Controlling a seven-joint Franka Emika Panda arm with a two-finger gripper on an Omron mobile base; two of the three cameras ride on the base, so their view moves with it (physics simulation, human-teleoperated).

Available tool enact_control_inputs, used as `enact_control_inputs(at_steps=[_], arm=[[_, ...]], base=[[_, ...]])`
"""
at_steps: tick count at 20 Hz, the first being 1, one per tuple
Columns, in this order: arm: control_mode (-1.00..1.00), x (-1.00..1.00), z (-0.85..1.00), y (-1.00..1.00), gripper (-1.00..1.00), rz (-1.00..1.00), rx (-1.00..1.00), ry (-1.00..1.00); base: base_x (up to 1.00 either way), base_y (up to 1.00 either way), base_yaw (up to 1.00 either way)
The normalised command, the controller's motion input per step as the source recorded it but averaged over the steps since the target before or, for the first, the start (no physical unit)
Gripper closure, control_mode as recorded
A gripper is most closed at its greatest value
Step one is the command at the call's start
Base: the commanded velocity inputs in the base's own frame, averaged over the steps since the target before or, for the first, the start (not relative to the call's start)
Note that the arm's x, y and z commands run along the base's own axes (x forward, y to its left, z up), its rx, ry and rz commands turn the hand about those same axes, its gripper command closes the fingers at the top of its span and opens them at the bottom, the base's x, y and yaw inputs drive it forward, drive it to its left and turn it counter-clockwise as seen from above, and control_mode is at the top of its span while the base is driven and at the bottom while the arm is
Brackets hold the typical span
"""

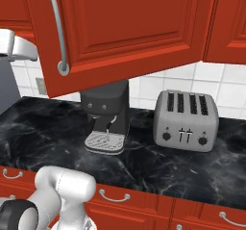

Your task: Open the cabinet and move the ladle to the pot. Then close the cabinet.

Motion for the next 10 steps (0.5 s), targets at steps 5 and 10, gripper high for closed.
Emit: enact_control_inputs(at_steps=[5, 10], arm=[[-1.00, 0.52, 0.00, 0.00, -1.00, 0.00, -0.04, 0.00], [-1.00, 0.31, 0.00, 0.00, -1.00, 0.00, -0.04, 0.00]], base=[[0.00, 0.00, 0.00], [0.00, 0.00, 0.00]])
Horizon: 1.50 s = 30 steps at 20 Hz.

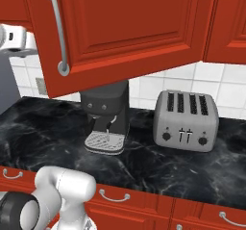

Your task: Open the cabinet and move the ladle to the pot. Then close the cabinet.

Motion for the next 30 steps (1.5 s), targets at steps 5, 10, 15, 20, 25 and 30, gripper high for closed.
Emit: enact_control_inputs(at_steps=[5, 10, 15, 20, 25, 30], arm=[[-1.00, 0.11, 0.00, -0.04, -1.00, 0.00, -0.04, 0.00], [-1.00, 0.22, 0.00, -0.10, -1.00, -0.02, -0.03, 0.00], [-1.00, 0.19, 0.00, -0.22, -1.00, -0.04, -0.03, 0.00], [-1.00, 0.11, 0.00, -0.26, -1.00, -0.05, -0.03, 0.00], [-1.00, 0.01, 0.00, -0.29, -1.00, -0.06, -0.04, 0.00], [-1.00, -0.06, 0.00, -0.32, -1.00, -0.08, -0.05, 0.00]], base=[[0.00, 0.00, 0.00], [0.00, 0.00, 0.00], [0.00, 0.00, 0.00], [0.00, 0.00, 0.00], [0.00, 0.00, 0.00], [0.00, 0.00, 0.00]])
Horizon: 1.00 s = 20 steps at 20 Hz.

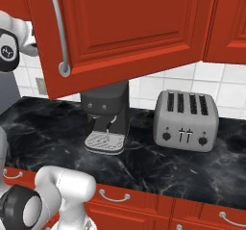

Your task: Open the cabinet and move the ladle to the pot. Then close the cabinet.

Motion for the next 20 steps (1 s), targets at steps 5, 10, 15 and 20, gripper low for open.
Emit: enact_control_inputs(at_steps=[5, 10, 15, 20], arm=[[-1.00, -0.56, 0.07, -0.37, -1.00, -0.11, -0.04, -0.03], [-1.00, -0.76, 0.10, -0.36, -1.00, -0.14, -0.03, -0.06], [-1.00, -0.68, 0.06, -0.29, -1.00, -0.17, -0.05, -0.04], [-1.00, -0.43, 0.05, -0.35, -1.00, -0.18, -0.05, -0.01]], base=[[0.00, 0.00, 0.00], [0.00, 0.00, 0.00], [0.00, 0.00, 0.00], [0.00, 0.00, 0.00]])
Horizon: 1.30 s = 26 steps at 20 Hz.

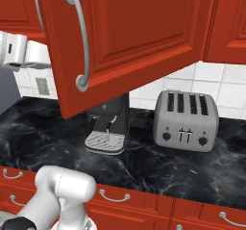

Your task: Open the cabinet and move the ladle to the pot. Then close the cabinet.

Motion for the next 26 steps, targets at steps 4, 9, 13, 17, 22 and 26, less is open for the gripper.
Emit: enact_control_inputs(at_steps=[4, 9, 13, 17, 22, 26], arm=[[-1.00, -0.05, 0.02, -0.55, -1.00, -0.15, -0.03, 0.00], [-1.00, 0.00, 0.02, -0.71, -1.00, -0.11, -0.01, 0.00], [-1.00, -0.02, 0.02, -0.70, -1.00, -0.06, 0.00, 0.00], [-1.00, -0.08, 0.06, -0.73, -1.00, -0.03, 0.00, 0.00], [-1.00, -0.07, 0.08, -0.52, -1.00, 0.00, 0.00, 0.00], [-1.00, -0.09, 0.05, 0.01, -1.00, 0.03, 0.01, 0.00]], base=[[0.00, 0.00, 0.00], [0.00, 0.00, 0.00], [0.00, 0.00, 0.00], [0.00, 0.00, 0.00], [0.00, 0.00, 0.00], [0.00, 0.00, 0.00]])
